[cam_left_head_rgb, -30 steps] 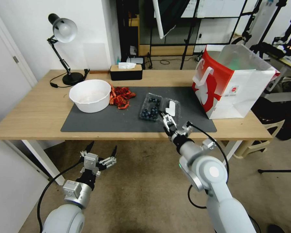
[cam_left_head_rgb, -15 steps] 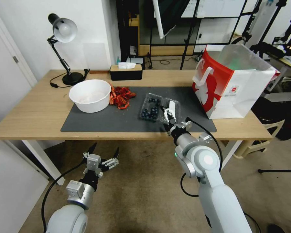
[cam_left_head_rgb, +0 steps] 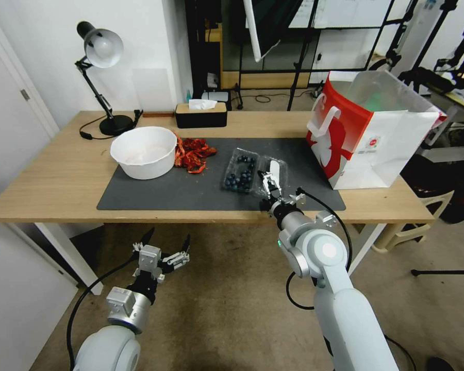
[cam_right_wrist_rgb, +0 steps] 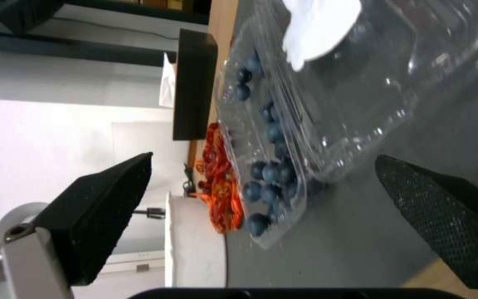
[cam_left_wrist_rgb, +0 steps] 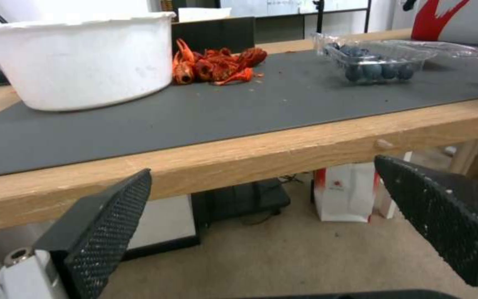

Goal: Close the takeout container lid, then place the container into the takeout bag.

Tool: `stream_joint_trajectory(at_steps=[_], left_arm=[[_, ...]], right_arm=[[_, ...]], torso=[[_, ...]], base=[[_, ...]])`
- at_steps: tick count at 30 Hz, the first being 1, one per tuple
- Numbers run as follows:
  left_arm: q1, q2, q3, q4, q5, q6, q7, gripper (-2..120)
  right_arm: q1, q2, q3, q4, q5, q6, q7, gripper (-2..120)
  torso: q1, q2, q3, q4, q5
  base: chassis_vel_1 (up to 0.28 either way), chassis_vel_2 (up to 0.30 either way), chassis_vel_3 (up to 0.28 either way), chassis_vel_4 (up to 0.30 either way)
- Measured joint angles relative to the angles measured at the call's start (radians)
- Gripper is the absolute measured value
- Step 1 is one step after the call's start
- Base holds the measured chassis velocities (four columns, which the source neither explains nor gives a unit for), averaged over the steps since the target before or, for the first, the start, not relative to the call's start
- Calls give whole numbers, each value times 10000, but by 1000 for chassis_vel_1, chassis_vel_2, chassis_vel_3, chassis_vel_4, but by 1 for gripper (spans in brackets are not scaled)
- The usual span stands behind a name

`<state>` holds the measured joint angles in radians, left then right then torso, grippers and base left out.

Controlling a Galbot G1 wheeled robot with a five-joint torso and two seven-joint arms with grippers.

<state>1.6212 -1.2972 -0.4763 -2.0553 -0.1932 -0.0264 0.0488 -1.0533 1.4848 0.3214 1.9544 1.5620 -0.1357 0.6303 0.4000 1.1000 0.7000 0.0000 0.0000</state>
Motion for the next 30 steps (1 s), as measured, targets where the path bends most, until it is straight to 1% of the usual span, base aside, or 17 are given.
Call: stream_joint_trajectory(at_steps=[22,30], left_arm=[[-33,-6,-17,124,5,-144,3,100],[-39,-23,-18,201,0,-229,3,100]], right_arm=[[447,8,300,-586,72,0,86,100],[736,-41,430,-810,-98,16,-115,100]], torso=[[0,0,-1,0,0],[0,0,-1,0,0]], base=[[0,0,0,0],[0,0,0,0]])
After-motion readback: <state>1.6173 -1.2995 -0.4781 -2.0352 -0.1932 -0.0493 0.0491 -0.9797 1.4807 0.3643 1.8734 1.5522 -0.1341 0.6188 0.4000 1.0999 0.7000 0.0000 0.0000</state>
